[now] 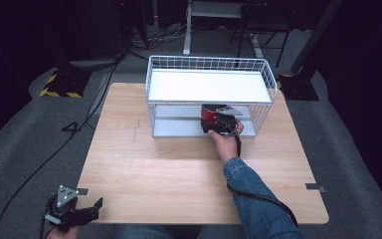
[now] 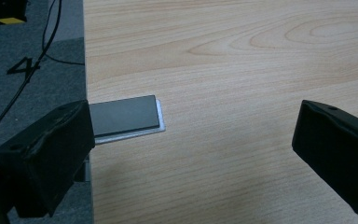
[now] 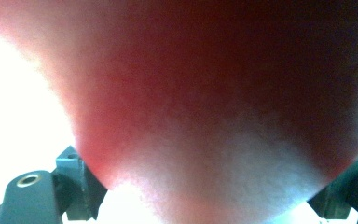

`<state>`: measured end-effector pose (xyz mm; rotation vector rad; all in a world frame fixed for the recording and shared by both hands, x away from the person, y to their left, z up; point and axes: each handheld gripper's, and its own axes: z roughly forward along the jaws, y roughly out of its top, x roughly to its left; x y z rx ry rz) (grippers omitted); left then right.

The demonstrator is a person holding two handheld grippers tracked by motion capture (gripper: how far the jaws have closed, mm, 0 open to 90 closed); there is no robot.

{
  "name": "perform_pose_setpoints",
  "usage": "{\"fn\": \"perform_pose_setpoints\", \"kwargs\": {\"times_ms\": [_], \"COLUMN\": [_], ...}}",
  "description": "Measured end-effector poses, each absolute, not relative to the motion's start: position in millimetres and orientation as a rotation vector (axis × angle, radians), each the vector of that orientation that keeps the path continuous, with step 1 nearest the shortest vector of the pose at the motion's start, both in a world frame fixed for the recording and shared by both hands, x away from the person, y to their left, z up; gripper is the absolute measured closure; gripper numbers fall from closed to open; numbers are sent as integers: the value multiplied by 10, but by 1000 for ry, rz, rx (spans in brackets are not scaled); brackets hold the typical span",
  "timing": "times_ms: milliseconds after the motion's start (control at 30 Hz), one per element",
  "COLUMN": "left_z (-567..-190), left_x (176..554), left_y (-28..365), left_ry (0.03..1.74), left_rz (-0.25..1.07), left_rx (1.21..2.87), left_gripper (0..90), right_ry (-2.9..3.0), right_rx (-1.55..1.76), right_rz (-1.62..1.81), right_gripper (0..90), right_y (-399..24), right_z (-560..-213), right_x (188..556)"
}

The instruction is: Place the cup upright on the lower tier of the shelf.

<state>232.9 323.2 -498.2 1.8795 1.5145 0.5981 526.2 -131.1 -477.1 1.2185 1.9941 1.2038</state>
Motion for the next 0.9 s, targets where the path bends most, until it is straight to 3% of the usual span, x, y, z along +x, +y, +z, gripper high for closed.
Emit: {"fn": "perform_pose_setpoints", "kwargs": {"times_ms": [900], "left_z": [-4975], "left_x": [2385], "left_y": [3166], "left_ry": [1492], "left_rz": [586], "left_rx": [1898], "left_gripper": [0], "right_ry": [1945], "right_rx": [1245], "right_rz": [1273], "right_gripper": [151], "right_y": [-1316], "right_z": [-4837], "right_x": [5299]}}
